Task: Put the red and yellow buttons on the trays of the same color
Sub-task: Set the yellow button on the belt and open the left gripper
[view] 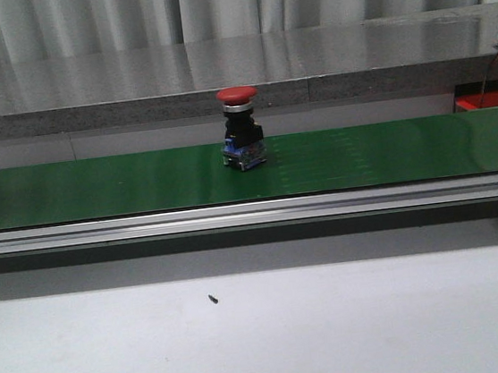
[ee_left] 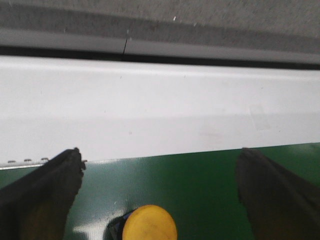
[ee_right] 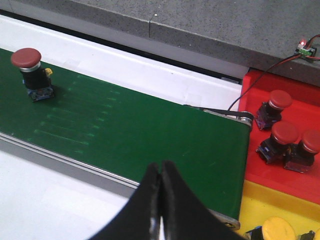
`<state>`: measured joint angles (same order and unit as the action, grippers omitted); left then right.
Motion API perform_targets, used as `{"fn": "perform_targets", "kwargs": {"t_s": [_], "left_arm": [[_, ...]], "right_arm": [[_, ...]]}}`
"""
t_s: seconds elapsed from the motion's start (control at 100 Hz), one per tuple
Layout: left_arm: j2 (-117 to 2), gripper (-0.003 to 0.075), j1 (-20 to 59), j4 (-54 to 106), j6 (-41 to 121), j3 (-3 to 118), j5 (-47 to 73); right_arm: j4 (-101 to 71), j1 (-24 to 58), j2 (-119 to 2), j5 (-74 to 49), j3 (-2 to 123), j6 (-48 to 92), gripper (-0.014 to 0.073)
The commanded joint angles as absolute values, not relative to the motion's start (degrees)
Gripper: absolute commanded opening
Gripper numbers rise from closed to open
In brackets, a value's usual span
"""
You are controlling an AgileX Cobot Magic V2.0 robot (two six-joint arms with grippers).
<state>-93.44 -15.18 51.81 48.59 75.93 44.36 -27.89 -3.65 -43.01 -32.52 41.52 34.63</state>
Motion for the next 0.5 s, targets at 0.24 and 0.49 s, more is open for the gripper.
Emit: {"fn": "perform_targets", "kwargs": {"t_s": [0.24, 0.49], "left_arm": [[-74.9, 0.0575, -14.9, 55.0, 53.5, 71.2, 44.1], [-58.3, 0.0394, -14.9, 54.8, 55.1, 57.2, 37.9]], "right_arm": [[-29.9, -4.0, -42.9, -30.5, 42.8, 34.8, 0.0124], [-30.0, -4.0, -45.7, -30.6, 43.1, 34.8, 0.0597]]}}
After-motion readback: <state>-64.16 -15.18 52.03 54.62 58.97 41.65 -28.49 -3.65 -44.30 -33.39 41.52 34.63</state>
